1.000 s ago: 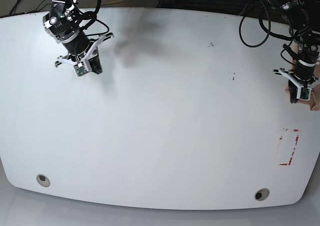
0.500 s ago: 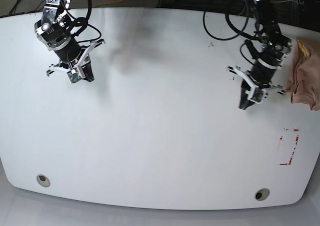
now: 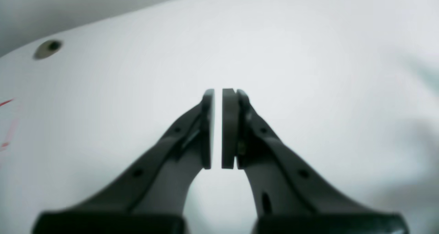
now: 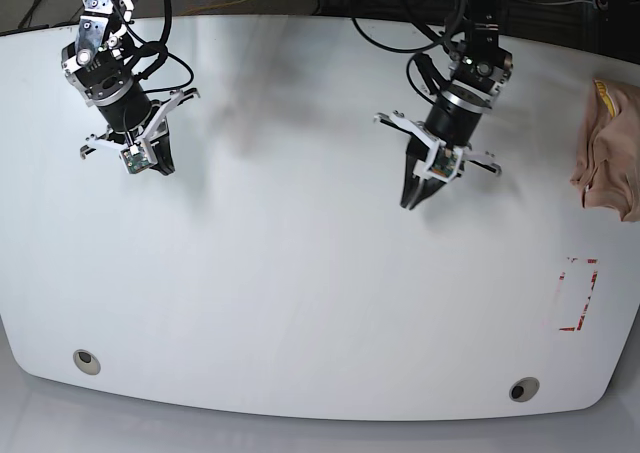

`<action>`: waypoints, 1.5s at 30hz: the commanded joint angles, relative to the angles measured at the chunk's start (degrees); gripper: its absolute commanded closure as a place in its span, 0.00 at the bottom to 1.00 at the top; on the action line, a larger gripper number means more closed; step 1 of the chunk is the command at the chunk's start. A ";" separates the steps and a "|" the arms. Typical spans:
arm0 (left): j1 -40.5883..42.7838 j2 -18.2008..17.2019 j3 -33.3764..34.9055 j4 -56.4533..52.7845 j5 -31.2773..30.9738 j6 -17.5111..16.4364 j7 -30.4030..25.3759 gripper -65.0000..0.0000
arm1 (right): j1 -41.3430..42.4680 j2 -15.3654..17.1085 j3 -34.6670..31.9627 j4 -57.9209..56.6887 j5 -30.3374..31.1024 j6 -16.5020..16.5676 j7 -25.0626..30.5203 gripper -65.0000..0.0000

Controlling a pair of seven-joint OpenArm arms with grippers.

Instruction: Layout the t-shirt on the table in an organized manner, then fold the t-shirt properly

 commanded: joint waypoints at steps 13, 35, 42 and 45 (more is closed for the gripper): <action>13.59 -0.02 1.99 1.86 -0.85 3.75 -14.07 0.96 | -7.22 -5.08 3.32 0.89 -5.93 -0.36 13.47 0.98; 34.78 -0.02 -4.52 8.01 -1.11 3.75 -14.07 0.96 | -23.40 -7.98 8.33 1.06 1.54 -0.36 13.91 0.98; 38.47 0.07 -7.77 7.92 -1.11 3.75 -14.07 0.96 | -29.90 -8.07 8.33 1.06 1.80 -0.36 13.91 0.98; 40.41 0.07 -8.91 7.83 -1.11 3.75 -14.07 0.96 | -32.81 -9.04 8.33 1.06 1.89 -0.36 13.91 0.98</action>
